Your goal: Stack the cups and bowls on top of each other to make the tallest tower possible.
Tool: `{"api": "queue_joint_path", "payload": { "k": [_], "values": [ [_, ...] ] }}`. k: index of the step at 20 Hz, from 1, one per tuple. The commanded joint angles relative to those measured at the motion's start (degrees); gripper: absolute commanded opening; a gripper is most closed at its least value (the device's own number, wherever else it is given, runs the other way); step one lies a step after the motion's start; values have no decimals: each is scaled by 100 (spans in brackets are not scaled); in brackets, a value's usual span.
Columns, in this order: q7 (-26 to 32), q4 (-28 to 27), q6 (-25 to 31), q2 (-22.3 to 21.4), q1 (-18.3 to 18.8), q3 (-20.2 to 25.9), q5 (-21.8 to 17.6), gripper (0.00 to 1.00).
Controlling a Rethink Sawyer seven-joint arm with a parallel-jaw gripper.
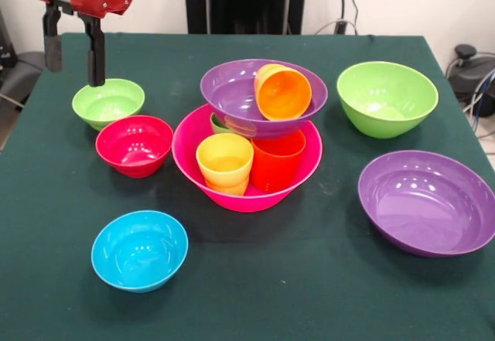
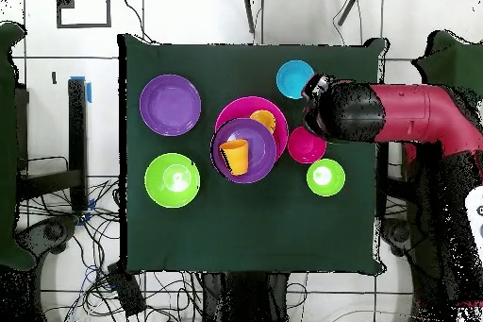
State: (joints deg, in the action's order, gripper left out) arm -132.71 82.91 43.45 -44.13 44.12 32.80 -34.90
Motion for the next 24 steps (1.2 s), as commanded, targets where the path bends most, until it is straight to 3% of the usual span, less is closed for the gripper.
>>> {"api": "queue_joint_path", "payload": {
  "k": [1,3,5,9,11,19,24],
  "values": [
    [790,111,480,98,-296,-323,-343,100],
    [471,233,320,264,-345,-364,-236,100],
    [-25,340,541,276,-508,-473,72,100],
    [-952,562,740,114,-937,-868,455,100],
    [-1136,511,866,79,-1133,-1050,605,100],
    [-1073,411,994,22,-1587,-1555,1040,100],
    [-1119,369,799,220,-1890,-1911,1027,100]
  ]
}}
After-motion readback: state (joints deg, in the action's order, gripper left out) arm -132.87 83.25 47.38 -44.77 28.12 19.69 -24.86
